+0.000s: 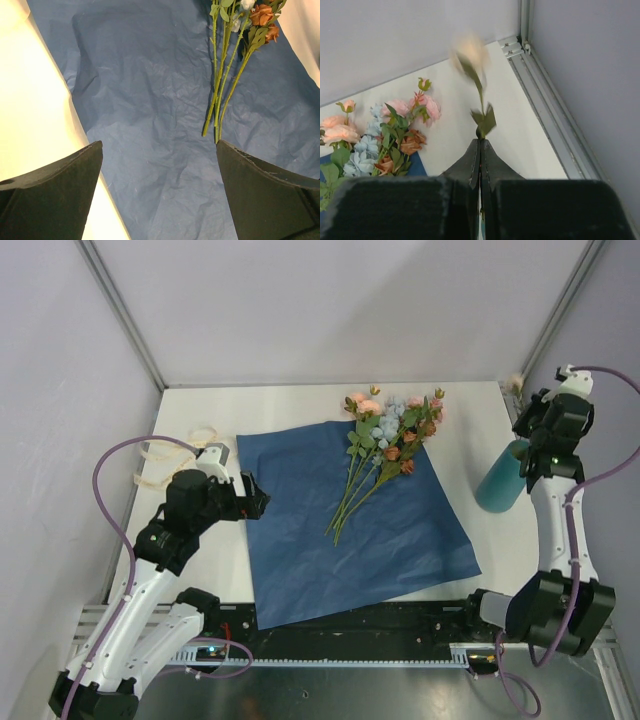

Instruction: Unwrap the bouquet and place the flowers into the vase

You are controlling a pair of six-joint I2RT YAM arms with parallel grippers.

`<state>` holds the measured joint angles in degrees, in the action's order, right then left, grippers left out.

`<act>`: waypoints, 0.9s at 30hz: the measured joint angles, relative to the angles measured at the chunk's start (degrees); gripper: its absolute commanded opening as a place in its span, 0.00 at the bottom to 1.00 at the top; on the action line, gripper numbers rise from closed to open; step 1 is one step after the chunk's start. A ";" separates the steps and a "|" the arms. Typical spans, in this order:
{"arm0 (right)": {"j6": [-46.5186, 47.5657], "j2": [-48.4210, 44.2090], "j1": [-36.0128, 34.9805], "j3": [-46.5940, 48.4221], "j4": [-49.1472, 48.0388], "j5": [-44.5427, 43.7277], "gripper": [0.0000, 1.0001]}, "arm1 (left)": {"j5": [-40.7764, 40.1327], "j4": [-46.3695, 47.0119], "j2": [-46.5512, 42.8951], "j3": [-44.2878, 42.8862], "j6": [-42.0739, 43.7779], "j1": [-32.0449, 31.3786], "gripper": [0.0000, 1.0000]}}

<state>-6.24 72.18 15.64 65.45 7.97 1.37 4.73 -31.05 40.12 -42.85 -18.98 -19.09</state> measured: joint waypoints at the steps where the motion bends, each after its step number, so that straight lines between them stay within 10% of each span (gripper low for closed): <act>1: 0.33 -1.40 -0.35 -1.55 -0.90 -0.70 0.00 | 0.00 0.00 0.00 0.00 0.00 0.00 1.00; 15: 0.42 -11.96 -3.89 -6.56 -3.78 -6.78 0.40 | 0.02 0.00 0.00 0.00 0.00 0.00 1.00; 27: -0.76 -18.01 -6.08 -6.56 -1.95 -8.70 0.51 | 0.02 0.00 0.00 0.00 0.00 0.00 1.00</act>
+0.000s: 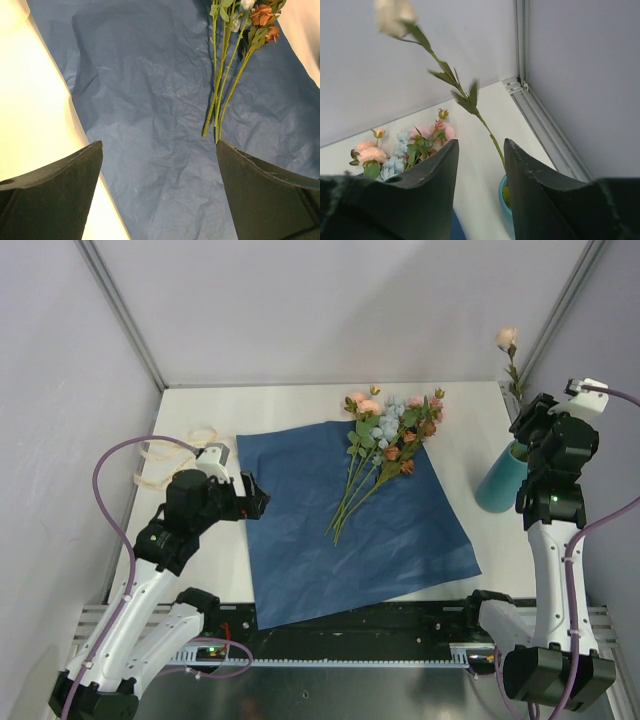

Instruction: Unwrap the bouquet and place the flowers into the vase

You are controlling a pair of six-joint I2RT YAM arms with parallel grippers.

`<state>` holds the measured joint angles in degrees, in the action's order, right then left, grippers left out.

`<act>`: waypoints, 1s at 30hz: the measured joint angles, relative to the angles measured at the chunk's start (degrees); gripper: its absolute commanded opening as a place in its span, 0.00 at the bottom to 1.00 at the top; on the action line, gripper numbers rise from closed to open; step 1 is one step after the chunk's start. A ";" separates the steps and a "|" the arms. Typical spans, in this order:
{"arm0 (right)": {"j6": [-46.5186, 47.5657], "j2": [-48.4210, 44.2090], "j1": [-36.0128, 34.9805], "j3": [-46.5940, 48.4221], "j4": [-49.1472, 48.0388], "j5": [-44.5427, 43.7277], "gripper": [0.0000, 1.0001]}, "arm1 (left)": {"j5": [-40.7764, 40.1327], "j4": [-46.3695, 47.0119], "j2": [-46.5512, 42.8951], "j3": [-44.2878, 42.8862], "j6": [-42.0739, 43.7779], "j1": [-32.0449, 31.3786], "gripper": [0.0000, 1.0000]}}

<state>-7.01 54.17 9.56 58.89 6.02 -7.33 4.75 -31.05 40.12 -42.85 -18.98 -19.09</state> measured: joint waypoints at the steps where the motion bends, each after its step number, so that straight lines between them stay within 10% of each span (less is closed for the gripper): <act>1: -0.26 -0.35 -0.11 0.00 0.22 -0.13 0.53 | 0.00 0.00 0.00 0.00 0.00 0.00 1.00; 16: -9.38 -2.14 -14.47 5.14 7.23 -0.22 0.58 | 0.00 0.00 0.00 0.00 0.00 0.00 1.00; 30: -27.96 26.95 -43.76 0.74 1.92 -8.61 0.57 | 0.11 0.00 -0.17 0.00 0.00 0.00 1.00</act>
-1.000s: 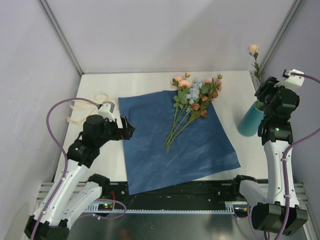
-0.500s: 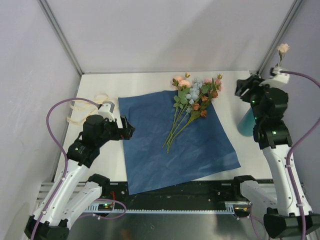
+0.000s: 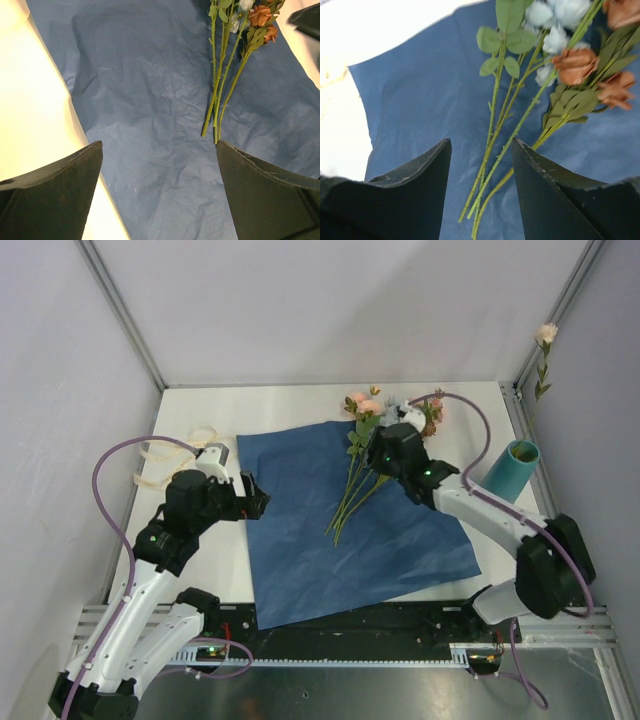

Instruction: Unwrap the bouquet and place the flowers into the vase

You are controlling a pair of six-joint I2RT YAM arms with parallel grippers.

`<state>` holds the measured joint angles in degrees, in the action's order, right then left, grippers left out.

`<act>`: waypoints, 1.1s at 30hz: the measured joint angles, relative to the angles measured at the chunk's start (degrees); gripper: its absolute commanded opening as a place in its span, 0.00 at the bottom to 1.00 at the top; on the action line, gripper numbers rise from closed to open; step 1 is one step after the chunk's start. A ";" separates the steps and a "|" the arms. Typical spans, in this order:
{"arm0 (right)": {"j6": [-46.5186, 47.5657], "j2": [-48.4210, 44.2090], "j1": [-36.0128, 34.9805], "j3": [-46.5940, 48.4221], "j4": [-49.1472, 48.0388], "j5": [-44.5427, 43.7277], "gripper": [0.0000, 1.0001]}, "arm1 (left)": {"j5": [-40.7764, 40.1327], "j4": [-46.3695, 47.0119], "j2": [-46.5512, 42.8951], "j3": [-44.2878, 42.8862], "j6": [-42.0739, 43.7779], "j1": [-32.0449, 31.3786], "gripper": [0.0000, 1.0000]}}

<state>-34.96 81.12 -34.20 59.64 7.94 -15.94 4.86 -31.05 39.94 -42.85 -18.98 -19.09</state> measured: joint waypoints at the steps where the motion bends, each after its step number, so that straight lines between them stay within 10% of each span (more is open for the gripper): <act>1: -1.40 1.60 -0.87 -0.02 -0.31 -0.61 0.57 | 0.00 0.00 -0.07 0.00 0.00 0.00 1.00; 33: -34.21 19.63 2.95 -6.38 -5.31 -2.14 0.40 | 0.07 0.00 -0.20 0.00 0.00 0.00 1.00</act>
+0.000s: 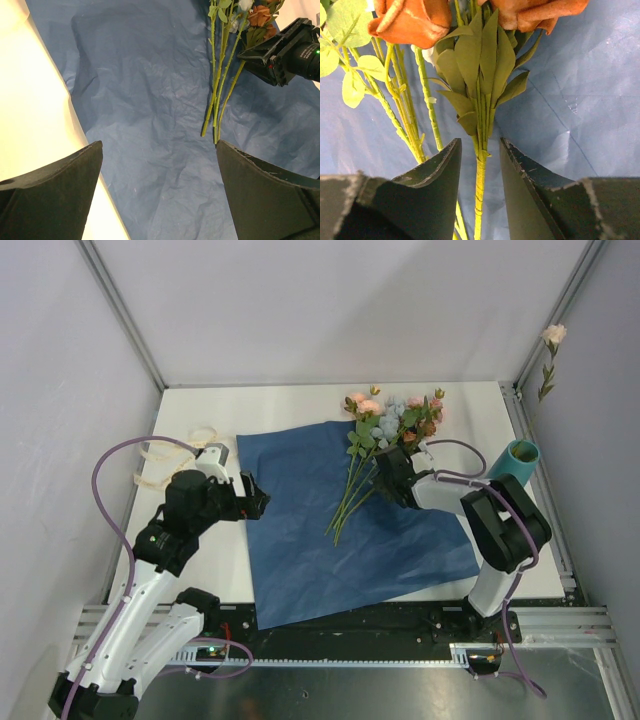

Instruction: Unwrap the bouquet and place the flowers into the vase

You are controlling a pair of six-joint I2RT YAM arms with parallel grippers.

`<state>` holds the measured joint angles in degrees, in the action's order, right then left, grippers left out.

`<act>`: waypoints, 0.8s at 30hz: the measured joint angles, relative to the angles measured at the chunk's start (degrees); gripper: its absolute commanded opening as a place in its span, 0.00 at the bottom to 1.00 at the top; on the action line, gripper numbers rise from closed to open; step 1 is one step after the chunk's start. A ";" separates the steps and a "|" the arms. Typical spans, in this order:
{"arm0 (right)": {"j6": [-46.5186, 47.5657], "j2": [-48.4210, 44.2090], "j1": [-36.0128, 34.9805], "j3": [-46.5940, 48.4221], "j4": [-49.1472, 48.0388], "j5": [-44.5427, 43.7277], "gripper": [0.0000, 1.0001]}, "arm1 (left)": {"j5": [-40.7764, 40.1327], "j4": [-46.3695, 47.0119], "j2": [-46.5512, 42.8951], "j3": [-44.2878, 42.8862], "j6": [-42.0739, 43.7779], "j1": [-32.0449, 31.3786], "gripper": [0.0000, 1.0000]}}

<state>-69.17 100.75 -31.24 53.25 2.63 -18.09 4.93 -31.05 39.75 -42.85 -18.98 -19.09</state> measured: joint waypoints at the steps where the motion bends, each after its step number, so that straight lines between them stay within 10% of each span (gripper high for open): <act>1: -0.20 0.28 0.00 0.00 0.00 -0.09 0.39 | 0.02 0.00 0.00 0.00 0.00 0.00 1.00; 13: -1.14 0.96 0.28 0.00 -0.61 -1.95 0.02 | 0.00 0.00 -0.02 0.00 0.00 0.00 1.00; 24: -0.39 -6.23 -3.56 0.00 1.60 -10.97 0.00 | -0.02 0.00 -0.02 0.00 0.00 0.00 1.00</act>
<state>-69.56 94.52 -34.81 53.25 4.23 -29.06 4.91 -31.05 39.72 -42.85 -18.98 -19.09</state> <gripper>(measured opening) 0.036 0.996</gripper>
